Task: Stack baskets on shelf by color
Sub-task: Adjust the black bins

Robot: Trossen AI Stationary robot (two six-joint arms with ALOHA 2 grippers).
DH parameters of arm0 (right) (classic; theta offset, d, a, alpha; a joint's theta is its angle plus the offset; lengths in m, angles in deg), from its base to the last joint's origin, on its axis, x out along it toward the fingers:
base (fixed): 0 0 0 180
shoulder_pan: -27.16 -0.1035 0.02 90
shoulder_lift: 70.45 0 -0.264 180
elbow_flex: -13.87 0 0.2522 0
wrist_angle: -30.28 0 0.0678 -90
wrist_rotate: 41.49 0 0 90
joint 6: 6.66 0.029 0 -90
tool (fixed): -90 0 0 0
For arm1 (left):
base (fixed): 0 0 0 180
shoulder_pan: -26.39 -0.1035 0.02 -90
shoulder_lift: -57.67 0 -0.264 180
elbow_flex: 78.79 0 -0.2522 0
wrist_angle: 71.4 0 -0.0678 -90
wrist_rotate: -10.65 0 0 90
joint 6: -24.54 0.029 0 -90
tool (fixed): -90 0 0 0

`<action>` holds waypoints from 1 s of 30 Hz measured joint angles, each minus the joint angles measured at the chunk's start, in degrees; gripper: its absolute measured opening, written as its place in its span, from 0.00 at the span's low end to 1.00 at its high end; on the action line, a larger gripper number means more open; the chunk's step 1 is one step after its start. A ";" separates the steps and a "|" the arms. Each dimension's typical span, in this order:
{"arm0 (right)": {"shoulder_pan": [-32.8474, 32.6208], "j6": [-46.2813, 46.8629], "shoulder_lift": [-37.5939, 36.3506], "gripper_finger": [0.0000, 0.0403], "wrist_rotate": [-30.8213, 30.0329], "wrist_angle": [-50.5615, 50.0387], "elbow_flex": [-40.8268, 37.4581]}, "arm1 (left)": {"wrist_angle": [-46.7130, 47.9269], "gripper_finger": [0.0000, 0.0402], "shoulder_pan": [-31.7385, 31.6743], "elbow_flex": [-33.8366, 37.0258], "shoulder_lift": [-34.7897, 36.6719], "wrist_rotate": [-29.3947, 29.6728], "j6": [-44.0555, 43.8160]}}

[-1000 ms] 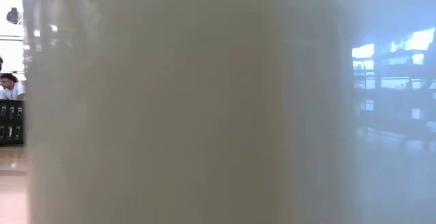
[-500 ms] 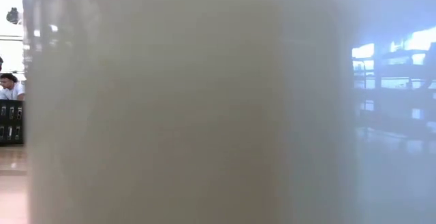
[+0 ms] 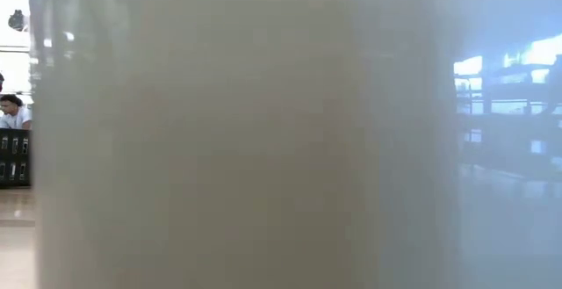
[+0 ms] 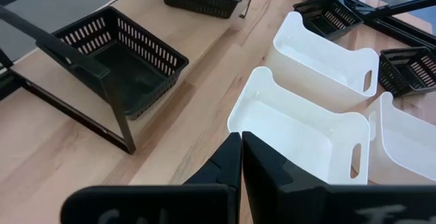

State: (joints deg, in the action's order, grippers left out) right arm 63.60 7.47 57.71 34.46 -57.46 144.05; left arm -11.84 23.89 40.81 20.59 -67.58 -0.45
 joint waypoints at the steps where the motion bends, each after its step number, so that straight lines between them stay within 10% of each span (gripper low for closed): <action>1: -0.35 -0.02 0.00 0.00 0.00 0.13 0.67 | 0.00 0.00 0.02 0.01 0.00 0.05 0.00; 13: -7.80 -3.45 -0.13 0.00 4.55 0.83 18.45 | 0.00 0.00 0.01 0.01 0.01 0.89 0.33; 30: -16.61 -5.59 -0.93 0.00 11.97 -0.21 17.09 | 0.20 0.00 0.01 0.01 -0.02 0.88 1.43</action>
State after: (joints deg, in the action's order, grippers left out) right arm 46.98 1.87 56.78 46.44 -57.67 161.14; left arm -11.64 23.90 40.82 20.58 -66.70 0.97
